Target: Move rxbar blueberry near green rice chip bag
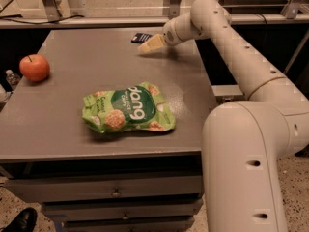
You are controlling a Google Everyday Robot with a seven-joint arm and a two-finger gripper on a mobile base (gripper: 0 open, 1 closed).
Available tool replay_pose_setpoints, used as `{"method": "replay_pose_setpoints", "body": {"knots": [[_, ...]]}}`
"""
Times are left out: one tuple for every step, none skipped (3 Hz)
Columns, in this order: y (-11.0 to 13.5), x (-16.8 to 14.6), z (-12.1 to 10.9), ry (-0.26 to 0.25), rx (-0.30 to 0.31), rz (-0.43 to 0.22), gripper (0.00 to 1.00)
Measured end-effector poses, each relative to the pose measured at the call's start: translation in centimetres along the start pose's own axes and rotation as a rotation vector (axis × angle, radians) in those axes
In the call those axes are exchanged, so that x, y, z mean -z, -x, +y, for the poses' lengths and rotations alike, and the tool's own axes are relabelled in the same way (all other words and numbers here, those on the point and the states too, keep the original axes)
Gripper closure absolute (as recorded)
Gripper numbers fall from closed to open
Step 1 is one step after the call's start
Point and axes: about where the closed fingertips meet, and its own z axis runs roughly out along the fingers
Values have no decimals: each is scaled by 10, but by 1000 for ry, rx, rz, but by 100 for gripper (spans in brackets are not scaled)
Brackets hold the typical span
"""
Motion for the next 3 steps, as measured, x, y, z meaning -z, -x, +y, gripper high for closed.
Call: {"method": "replay_pose_setpoints", "body": {"knots": [[-7,-9,-5,3,-18,4,15],[-10,-13,-8,5,-23,0,38],[-9,-13,-9,5,-23,-1,62]]}}
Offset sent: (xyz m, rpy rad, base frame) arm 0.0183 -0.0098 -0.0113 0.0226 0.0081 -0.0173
